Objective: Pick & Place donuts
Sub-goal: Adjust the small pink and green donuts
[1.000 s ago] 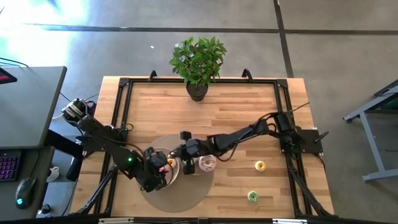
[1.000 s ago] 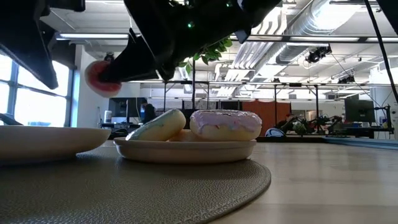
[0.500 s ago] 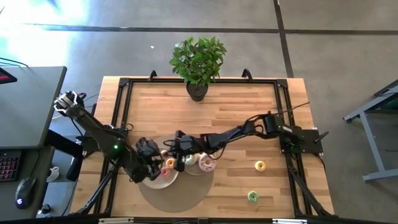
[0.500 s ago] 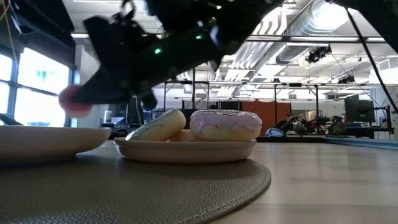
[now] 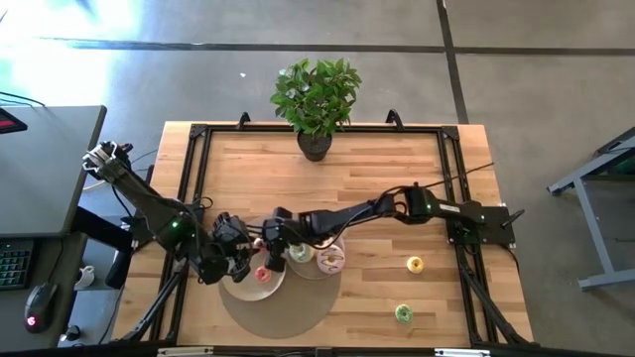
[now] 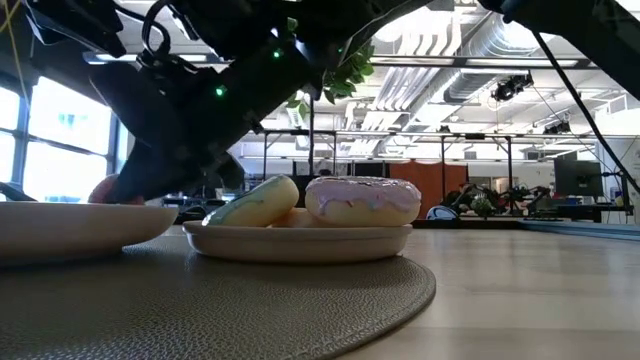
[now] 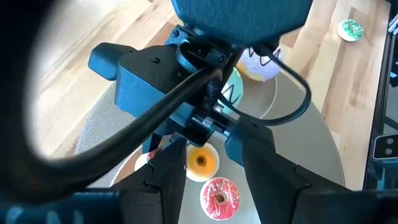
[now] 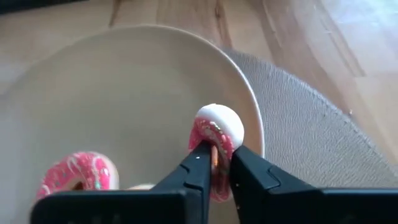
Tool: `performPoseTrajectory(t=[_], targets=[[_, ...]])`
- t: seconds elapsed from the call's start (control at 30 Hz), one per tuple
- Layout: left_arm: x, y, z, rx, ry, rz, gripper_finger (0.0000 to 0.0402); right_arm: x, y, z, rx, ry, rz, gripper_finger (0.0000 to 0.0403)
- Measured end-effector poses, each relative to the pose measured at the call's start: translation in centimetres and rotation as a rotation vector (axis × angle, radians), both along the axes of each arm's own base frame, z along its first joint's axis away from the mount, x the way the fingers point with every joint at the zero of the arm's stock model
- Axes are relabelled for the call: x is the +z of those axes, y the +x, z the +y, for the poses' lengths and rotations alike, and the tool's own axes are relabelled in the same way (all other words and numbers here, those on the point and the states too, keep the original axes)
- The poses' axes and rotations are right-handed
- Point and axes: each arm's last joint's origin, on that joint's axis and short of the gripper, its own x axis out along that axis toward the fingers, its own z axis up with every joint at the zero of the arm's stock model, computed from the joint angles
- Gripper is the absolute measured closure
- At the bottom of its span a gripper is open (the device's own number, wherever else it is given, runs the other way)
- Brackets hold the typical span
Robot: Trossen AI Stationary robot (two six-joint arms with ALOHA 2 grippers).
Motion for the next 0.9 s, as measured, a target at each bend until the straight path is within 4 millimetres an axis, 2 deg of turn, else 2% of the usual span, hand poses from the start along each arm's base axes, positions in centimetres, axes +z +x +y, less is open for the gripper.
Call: performPoseTrajectory(t=[0.2, 0.4, 0.5, 0.57, 0.7, 0.8, 0.9], targets=[[0.0, 0.0, 0.0, -0.014, 0.008, 0.006, 0.0248, -0.1, -0.2, 0.0, 0.027, -0.014, 0.026, 0.0298], [0.0, 0.0, 0.0, -0.014, 0.008, 0.006, 0.0248, 0.0, -0.1, -0.1, 0.140, 0.078, 0.020, 0.0261], [0.0, 0.0, 0.0, -0.019, 0.012, 0.007, 0.0248, 0.1, -0.1, -0.6, 0.251, 0.122, 0.018, 0.0247], [0.0, 0.0, 0.0, -0.019, 0.012, 0.007, 0.0248, 0.1, 0.0, -1.1, 0.244, 0.146, 0.016, 0.0240], [0.0, 0.0, 0.0, -0.019, 0.011, 0.006, 0.0248, 0.1, 0.1, -2.1, 0.180, 0.045, 0.006, 0.0233], [0.0, 0.0, 0.0, -0.024, 0.016, 0.008, 0.0248, 0.1, 0.2, -2.3, 0.173, -0.068, -0.005, 0.0237], [0.0, 0.0, 0.0, -0.037, 0.021, 0.014, 0.0248, 0.1, 0.2, -2.2, 0.205, -0.102, -0.009, 0.0246]])
